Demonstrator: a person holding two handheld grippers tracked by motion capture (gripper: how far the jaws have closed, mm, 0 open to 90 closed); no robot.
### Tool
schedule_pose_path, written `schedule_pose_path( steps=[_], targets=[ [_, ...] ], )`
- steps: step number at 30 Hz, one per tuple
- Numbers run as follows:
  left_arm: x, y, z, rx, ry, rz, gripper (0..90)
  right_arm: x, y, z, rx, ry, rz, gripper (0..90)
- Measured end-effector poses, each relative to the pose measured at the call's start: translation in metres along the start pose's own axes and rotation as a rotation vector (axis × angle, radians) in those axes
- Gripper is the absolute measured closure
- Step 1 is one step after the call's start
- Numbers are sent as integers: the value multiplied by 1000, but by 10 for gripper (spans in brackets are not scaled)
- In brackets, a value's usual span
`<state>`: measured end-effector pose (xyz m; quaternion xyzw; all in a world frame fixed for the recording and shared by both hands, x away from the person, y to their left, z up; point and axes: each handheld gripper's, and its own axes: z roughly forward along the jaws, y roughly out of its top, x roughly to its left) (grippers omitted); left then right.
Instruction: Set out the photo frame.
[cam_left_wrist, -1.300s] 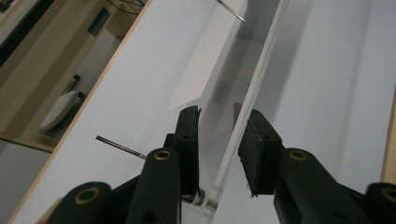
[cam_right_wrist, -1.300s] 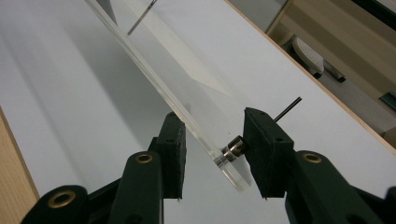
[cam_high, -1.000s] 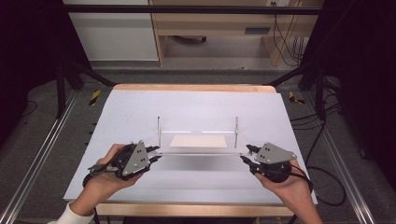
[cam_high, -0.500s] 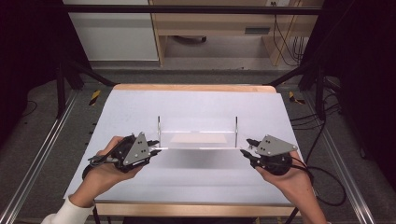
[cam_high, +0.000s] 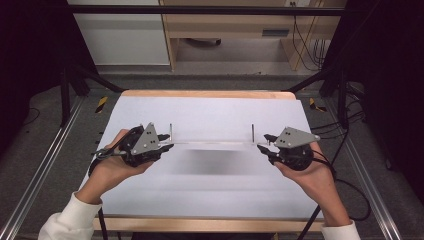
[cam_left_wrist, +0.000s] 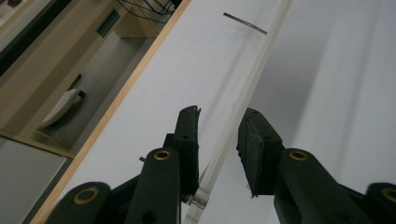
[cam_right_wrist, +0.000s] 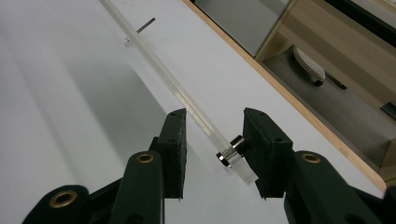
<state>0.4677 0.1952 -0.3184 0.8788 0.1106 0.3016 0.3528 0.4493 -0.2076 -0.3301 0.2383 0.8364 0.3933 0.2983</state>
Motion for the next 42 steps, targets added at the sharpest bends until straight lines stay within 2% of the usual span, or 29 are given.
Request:
schedule_pose_path(
  steps=[6,15,20,25,26,37,38,42],
  targets=[
    [13,2,3,-12,-11,-17,666,-8,7,3,4,2,12,611],
    [20,1,5,-21,-10,-31,647,-11,15,4,10,13,15,615],
    [26,3,7,-18,-10,-40,639,-19,19,7,9,19,26,610],
    [35,6,10,-20,-16,-60,627,-28,23,10,4,22,31,607],
    [36,6,11,-32,-17,-76,627,-28,23,10,4,22,31,607],
    [64,14,23,-27,-46,-115,608,-50,32,23,-6,18,52,590],
    [70,16,26,-16,-51,-112,605,-55,34,26,-10,16,56,588],
    [79,19,30,-2,-61,-107,603,-63,37,31,-18,13,69,583]
  ],
)
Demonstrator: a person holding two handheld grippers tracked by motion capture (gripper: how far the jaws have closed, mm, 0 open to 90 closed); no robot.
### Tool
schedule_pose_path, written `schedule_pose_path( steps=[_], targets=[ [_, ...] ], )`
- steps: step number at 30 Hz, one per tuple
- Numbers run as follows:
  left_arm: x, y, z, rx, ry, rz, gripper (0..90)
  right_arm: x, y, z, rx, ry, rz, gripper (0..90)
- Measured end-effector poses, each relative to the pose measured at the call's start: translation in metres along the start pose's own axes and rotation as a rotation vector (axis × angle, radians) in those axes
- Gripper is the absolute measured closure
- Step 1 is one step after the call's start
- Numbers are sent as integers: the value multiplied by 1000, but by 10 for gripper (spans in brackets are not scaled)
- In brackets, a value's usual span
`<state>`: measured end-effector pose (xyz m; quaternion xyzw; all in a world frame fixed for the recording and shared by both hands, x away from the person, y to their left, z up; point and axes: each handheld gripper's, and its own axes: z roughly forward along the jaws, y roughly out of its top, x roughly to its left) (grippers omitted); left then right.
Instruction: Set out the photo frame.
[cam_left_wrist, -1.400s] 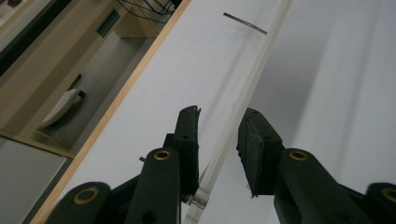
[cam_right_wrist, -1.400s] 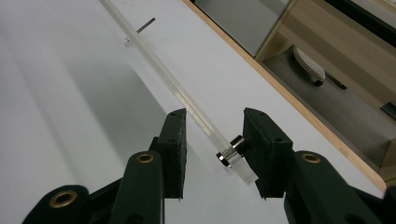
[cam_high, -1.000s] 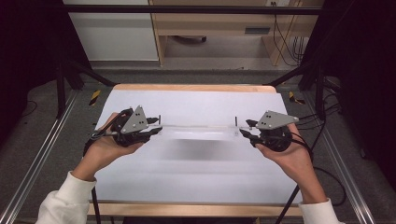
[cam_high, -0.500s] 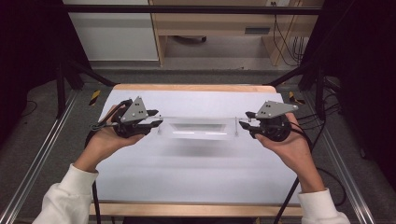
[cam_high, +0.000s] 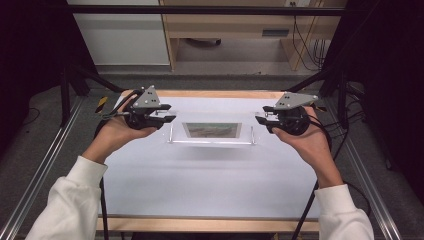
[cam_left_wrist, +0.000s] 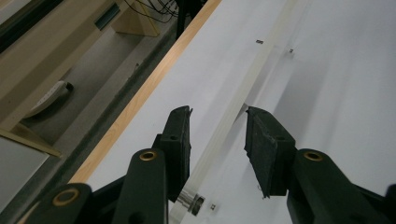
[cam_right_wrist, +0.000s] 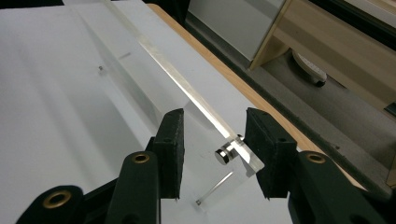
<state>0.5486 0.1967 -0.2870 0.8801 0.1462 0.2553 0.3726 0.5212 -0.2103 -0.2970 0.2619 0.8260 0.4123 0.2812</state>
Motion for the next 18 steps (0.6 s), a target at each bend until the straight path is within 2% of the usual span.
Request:
schedule_pose_path(
  steps=[2,9,18],
  targets=[
    [8,2,3,2,-13,-12,602,-3,1,3,-4,-3,3,579],
    [21,6,11,7,-18,-28,590,-15,6,11,-8,-10,20,570],
    [42,8,22,-3,-52,-56,585,-31,11,24,-16,-13,41,559]
  ],
)
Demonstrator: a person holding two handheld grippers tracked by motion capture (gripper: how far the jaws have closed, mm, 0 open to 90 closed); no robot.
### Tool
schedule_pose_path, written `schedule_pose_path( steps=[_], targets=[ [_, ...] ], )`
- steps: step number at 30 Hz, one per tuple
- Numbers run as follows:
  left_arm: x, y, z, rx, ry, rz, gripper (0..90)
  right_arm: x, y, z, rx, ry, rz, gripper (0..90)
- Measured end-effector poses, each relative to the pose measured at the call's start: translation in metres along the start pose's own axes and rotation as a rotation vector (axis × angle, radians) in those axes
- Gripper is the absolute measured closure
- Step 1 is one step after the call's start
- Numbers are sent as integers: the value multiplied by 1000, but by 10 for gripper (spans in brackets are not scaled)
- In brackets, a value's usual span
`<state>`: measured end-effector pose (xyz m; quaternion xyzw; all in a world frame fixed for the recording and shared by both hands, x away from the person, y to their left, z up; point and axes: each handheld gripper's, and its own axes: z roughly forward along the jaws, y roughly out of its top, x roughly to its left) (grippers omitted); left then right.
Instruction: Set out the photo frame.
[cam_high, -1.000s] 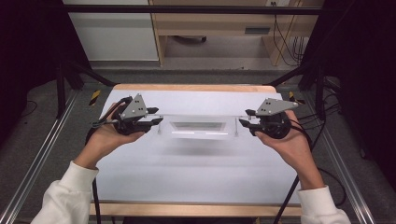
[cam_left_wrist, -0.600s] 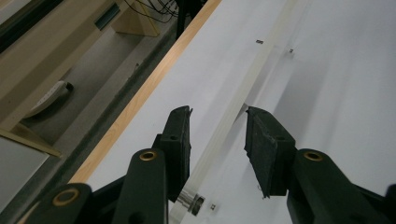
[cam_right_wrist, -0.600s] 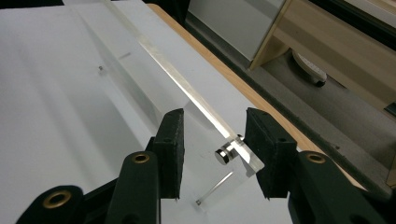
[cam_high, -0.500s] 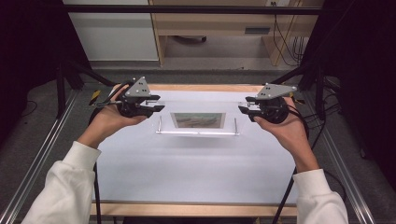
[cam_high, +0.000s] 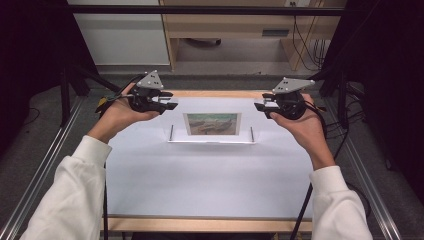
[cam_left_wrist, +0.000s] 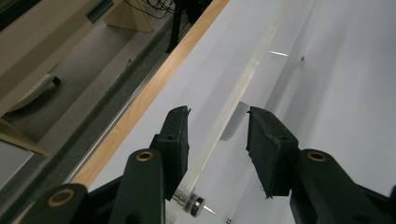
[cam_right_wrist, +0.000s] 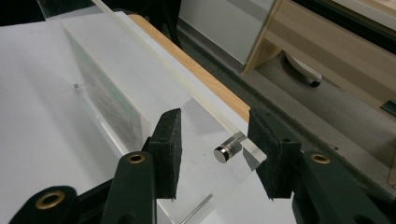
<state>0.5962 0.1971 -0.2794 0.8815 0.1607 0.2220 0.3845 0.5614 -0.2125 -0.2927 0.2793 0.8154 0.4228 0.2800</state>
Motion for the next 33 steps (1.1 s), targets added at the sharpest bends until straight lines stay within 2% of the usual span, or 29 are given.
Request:
schedule_pose_path(
  steps=[9,25,31,32,33],
  targets=[
    [12,3,6,13,-12,-7,578,-11,2,10,-14,1,26,549],
    [24,3,15,-15,-8,-23,551,-19,2,19,-43,-15,52,536],
    [27,2,20,-23,10,-42,511,-24,3,24,-48,-7,49,537],
    [29,1,21,-35,16,-62,503,-25,3,25,-49,-7,51,538],
    [29,1,21,-35,16,-62,494,-25,3,25,-49,-7,51,538]
  ],
)
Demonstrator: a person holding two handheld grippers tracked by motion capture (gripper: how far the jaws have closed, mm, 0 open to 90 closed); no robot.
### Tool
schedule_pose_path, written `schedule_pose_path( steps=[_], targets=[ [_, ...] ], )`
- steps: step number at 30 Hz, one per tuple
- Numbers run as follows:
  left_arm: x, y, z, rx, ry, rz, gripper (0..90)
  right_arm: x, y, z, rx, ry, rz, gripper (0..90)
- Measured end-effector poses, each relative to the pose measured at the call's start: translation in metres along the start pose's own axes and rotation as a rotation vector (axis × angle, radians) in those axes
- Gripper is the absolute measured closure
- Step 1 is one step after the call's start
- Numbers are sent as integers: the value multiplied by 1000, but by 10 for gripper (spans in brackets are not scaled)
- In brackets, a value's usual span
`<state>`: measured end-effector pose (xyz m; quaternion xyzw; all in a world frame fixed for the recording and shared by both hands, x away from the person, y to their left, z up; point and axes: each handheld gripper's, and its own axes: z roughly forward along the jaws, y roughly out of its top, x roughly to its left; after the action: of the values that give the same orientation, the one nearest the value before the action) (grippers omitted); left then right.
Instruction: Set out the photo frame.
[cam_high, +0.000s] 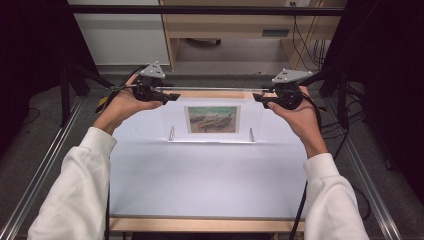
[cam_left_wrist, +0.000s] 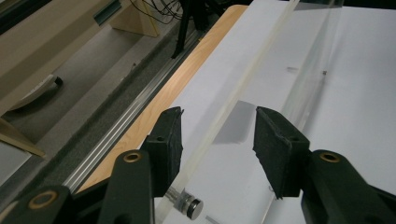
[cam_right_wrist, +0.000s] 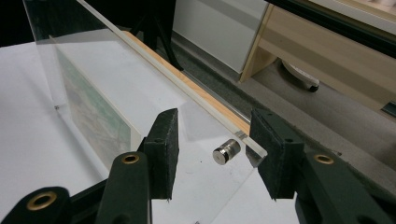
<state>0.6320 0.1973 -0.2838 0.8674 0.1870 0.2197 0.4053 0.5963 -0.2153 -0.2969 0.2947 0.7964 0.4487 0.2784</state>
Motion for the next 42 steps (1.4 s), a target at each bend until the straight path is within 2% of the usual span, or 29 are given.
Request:
schedule_pose_path(
  steps=[5,6,9,11,12,13,14,15,16,17,18,19,21,25,30,31,33,34,35,36,39,40,41,42],
  targets=[
    [1,0,1,-34,14,-28,433,-6,0,5,-7,7,1,538],
    [1,1,1,-51,33,-42,421,-6,0,5,-8,9,0,538],
    [3,2,-2,-80,46,-61,375,-8,1,7,-9,7,1,537],
    [3,3,-4,-108,74,-82,363,-9,1,8,-12,9,4,537],
    [3,4,-7,-129,89,-108,338,-10,0,9,-17,8,4,537],
    [3,4,-7,-129,89,-108,316,-10,0,9,-17,8,4,537],
    [17,7,-13,-122,150,78,283,-11,0,10,-21,10,9,538],
    [21,8,-14,-119,142,126,283,-11,0,10,-21,10,9,538],
    [21,8,-18,-108,151,159,218,-12,-1,11,-26,8,17,540],
    [21,8,-18,-108,151,159,184,-12,-1,11,-26,8,17,540],
    [18,5,-21,-106,172,135,165,-13,-1,12,-29,6,18,539],
    [17,2,-24,-111,178,128,158,-14,-1,12,-31,6,25,540],
    [14,-2,-29,-115,193,137,153,-14,-1,13,-31,3,28,539],
    [4,-16,-40,-120,211,123,139,-15,-1,14,-33,-6,35,532],
    [-4,-25,-47,-118,229,113,130,-15,-1,14,-34,-13,41,512],
    [-6,-27,-49,-121,231,120,126,-14,-1,14,-34,-16,43,494],
    [-10,-32,-53,-131,233,107,126,-15,-2,13,-32,-28,49,460],
    [-11,-34,-54,-130,237,104,124,-15,-3,12,-30,-35,55,423],
    [-12,-35,-55,-131,238,105,117,-14,-2,10,-30,-54,68,332],
    [-14,-38,-57,-128,239,107,117,-14,-2,10,-30,-54,68,332],
    [-18,-45,-61,-113,244,103,89,-11,-2,1,-29,-85,77,179],
    [-20,-48,-62,-106,243,100,80,-8,-2,-4,-26,-104,77,161],
    [-21,-50,-63,-103,240,101,62,-1,-5,-12,-58,-154,70,139],
    [-23,-54,-65,-100,242,106,62,-1,-5,-12,-58,-154,70,139]
  ],
)
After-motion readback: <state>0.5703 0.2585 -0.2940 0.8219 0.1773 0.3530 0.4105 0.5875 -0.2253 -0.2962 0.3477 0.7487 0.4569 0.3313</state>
